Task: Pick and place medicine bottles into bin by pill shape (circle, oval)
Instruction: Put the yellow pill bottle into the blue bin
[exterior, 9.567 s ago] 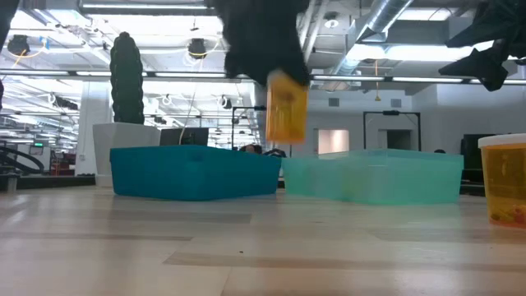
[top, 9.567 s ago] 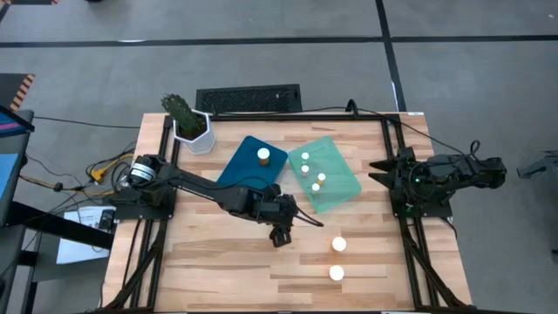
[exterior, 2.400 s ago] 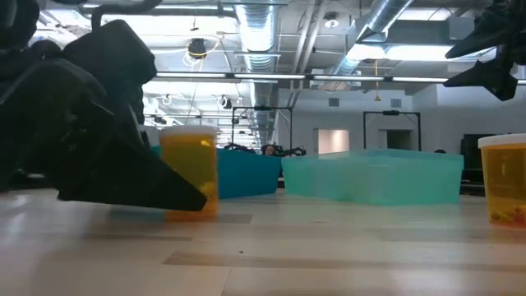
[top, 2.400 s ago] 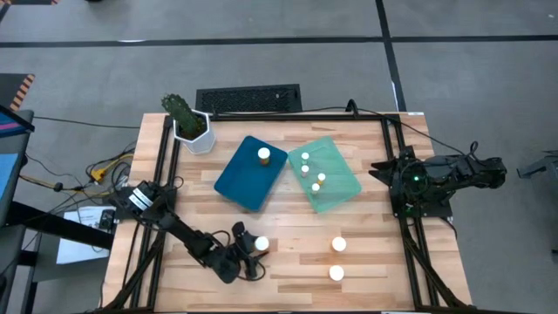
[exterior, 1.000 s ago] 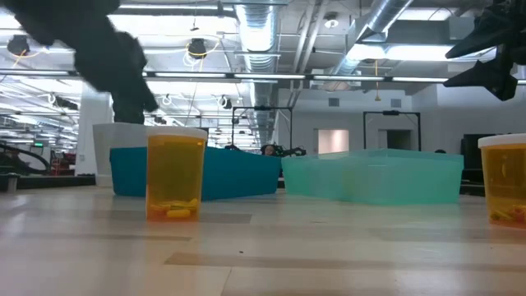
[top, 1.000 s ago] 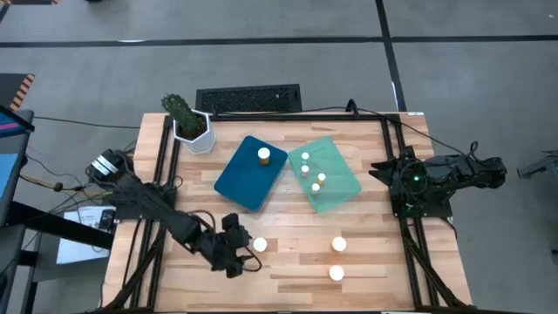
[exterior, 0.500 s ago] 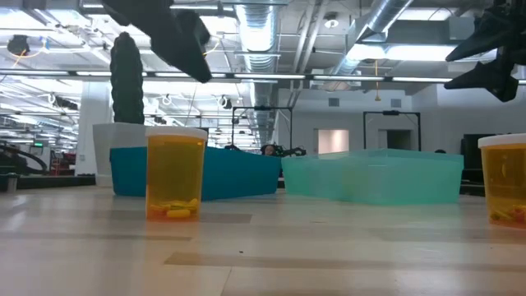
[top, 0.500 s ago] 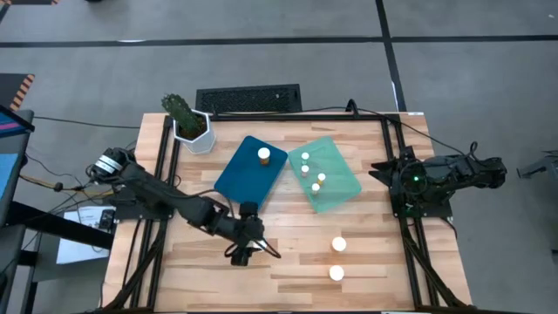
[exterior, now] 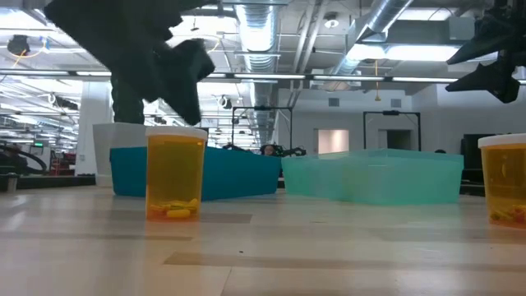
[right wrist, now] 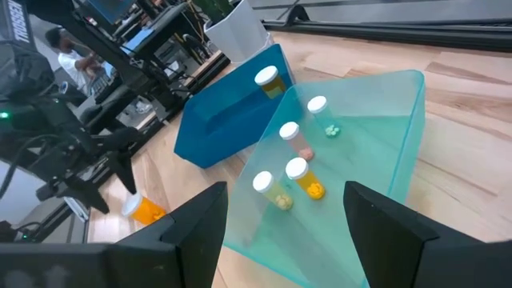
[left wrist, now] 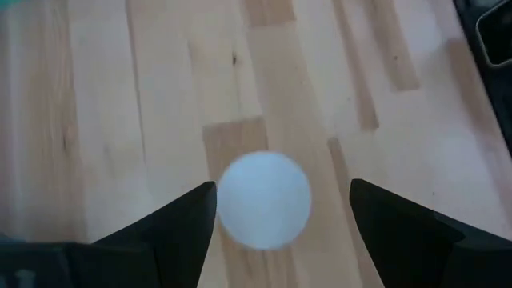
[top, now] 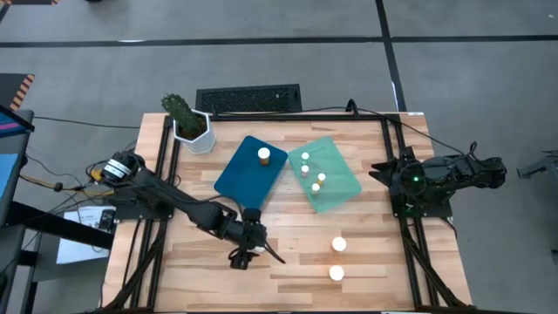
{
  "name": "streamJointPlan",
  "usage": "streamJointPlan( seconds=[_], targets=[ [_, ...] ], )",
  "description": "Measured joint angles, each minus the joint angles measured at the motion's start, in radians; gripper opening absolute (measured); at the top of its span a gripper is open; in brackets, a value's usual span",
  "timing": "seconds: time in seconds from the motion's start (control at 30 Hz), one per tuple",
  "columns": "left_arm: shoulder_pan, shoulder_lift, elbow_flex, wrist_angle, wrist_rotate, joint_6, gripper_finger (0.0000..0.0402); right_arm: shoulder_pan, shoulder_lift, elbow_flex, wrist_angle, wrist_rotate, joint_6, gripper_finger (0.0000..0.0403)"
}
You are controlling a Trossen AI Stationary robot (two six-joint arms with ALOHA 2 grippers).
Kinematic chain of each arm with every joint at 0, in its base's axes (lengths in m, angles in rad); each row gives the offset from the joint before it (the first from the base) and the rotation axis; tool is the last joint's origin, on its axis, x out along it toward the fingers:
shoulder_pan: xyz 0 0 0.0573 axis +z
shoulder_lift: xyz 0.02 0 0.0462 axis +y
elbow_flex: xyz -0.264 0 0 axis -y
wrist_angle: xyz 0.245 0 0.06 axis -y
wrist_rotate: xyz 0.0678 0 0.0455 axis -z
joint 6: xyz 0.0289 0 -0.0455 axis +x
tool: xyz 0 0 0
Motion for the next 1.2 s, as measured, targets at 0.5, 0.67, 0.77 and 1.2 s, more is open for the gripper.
streamJointPlan(
  seconds=[0.5, 0.67, 0.77, 1.2],
  targets=[
    [0.003, 0.049, 0.0, 0.022, -0.003, 0.069, 0.028, 0.0, 0.0, 0.0, -0.019, 0.0, 0.0, 0.026],
    [0.002, 0.083, 0.001, 0.042, -0.002, 0.062, 0.028, 0.0, 0.0, 0.0, -0.02, -0.002, 0.0, 0.026],
    [0.002, 0.08, 0.002, 0.042, -0.021, 0.056, 0.028, 0.0, 0.0, 0.0, -0.017, -0.003, 0.0, 0.026],
    [-0.003, 0.078, 0.002, 0.039, -0.023, 0.085, 0.0225, 0.0, 0.0, 0.0, -0.019, -0.006, 0.0, 0.026]
  ],
)
